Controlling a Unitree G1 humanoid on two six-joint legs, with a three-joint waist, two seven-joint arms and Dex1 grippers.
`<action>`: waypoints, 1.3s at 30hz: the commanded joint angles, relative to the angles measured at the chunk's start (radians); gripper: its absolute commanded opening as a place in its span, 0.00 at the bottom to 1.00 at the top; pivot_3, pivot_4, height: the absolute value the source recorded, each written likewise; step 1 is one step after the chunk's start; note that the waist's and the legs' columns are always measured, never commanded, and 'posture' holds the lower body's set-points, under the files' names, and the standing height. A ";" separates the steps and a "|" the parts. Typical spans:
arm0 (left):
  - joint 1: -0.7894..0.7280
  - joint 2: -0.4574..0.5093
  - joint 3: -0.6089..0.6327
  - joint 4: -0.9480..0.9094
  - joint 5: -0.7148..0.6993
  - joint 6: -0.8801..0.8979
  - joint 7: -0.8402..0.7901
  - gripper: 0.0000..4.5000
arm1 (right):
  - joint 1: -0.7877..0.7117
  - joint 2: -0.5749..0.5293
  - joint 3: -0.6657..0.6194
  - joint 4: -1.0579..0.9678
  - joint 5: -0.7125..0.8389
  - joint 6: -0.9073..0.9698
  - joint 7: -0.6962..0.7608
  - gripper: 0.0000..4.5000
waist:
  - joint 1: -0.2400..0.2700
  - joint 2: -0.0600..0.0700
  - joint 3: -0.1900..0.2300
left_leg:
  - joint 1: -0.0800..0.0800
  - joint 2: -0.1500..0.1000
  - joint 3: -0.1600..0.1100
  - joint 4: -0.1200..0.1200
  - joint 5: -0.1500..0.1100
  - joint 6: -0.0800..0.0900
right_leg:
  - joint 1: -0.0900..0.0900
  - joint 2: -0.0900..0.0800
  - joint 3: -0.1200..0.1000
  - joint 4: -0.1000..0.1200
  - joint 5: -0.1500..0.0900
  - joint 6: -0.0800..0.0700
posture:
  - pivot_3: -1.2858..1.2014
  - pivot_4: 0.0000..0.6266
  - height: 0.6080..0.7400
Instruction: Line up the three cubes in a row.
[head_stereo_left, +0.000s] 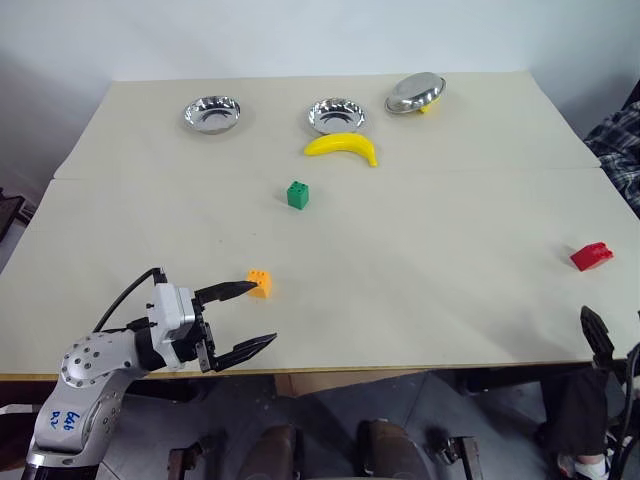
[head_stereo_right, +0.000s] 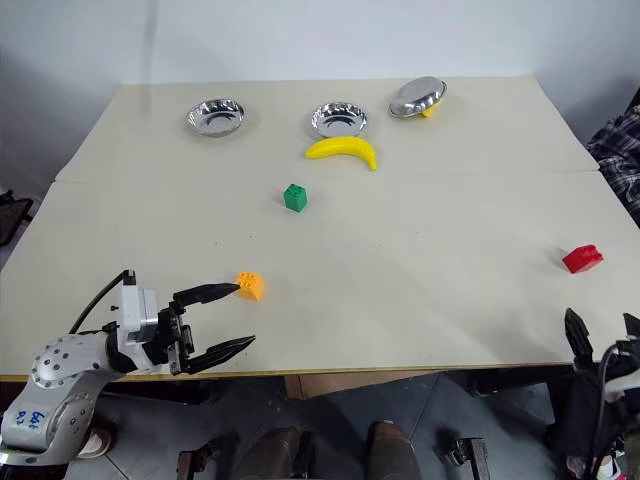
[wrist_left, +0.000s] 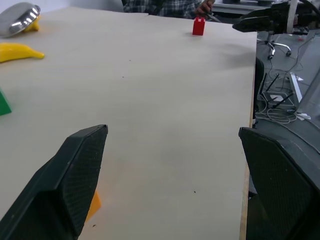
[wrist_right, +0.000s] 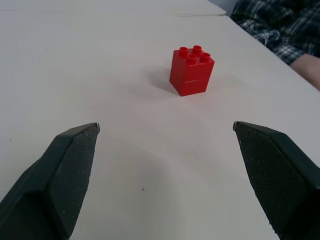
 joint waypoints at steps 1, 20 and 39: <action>0.004 -0.009 0.021 -0.049 -0.018 -0.004 0.024 0.99 | -0.131 -0.123 -0.018 0.127 -0.030 0.041 -0.040 1.00 | 0.002 0.000 0.000 | 0.000 0.000 0.000 0.001 0.000 0.000 | 0.000 0.000 0.000 0.000 0.000 0.000 | 0.52 0.24 1.00; 0.050 -0.006 0.071 -0.133 -0.018 0.016 0.101 0.99 | -0.753 -0.428 0.274 1.049 -0.250 -0.073 0.252 1.00 | 0.001 0.000 0.000 | -0.002 0.000 0.000 0.002 0.001 0.001 | 0.001 0.000 -0.002 -0.002 0.000 0.000 | 0.52 0.24 1.00; 0.062 0.005 0.102 -0.141 -0.012 0.021 0.110 1.00 | -0.907 -0.460 0.367 1.288 -0.365 -0.192 0.349 0.33 | 0.000 0.000 0.000 | -0.002 0.000 0.000 0.002 0.001 0.001 | 0.001 0.000 -0.002 -0.003 0.000 0.000 | 0.52 0.24 1.00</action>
